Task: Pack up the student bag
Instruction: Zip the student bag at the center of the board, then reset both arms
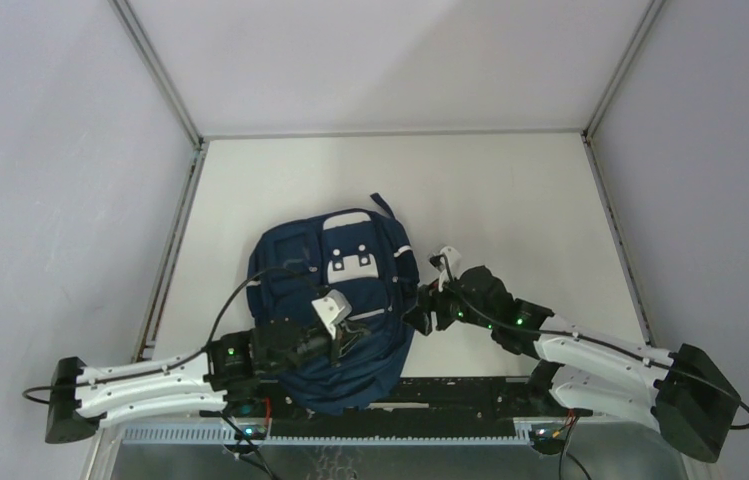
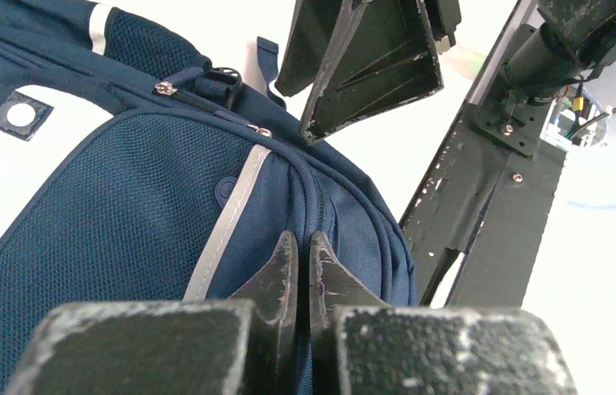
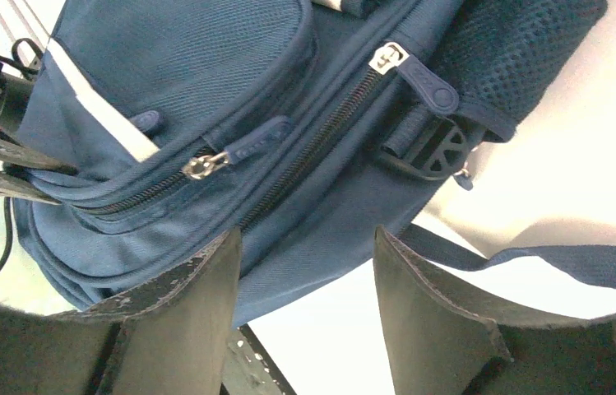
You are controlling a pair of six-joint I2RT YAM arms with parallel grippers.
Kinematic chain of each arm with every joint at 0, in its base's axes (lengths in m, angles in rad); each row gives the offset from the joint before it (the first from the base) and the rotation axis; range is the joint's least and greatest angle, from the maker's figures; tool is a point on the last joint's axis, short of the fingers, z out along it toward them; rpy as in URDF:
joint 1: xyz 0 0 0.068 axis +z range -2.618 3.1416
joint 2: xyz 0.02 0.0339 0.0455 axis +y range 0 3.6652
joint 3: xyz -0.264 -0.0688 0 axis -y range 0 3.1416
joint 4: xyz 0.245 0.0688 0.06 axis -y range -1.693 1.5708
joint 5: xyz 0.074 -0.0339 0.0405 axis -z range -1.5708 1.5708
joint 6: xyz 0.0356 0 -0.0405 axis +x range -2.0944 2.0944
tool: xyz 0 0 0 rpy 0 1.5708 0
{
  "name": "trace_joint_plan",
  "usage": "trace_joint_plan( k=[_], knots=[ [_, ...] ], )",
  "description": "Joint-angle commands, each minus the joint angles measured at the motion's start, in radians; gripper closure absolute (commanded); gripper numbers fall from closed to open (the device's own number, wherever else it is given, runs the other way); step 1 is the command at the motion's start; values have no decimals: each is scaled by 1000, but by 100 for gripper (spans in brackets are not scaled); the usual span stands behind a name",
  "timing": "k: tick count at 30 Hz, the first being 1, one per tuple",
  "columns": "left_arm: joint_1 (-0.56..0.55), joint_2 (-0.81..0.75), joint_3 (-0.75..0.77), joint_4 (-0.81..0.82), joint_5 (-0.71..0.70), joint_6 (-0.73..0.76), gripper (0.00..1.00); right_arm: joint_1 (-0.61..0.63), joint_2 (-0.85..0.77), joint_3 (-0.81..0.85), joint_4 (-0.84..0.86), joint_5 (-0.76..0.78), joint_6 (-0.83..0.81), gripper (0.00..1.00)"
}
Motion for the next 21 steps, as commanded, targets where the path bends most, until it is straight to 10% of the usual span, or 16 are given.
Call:
trace_joint_plan(
  k=[1, 11, 15, 21],
  knots=[
    [11, -34, -16, -3, -71, -56, 100, -20, -22, 38, -24, -24, -17, 33],
    [11, -48, -71, -37, -124, -246, 96, -47, -31, 67, -33, 24, 100, 33],
    [11, -6, -18, -50, -269, -239, 25, -71, -58, 67, -61, 127, 149, 32],
    [63, 163, 165, 20, -386, -103, 0, -324, -126, 80, -185, 188, 259, 26]
  ],
)
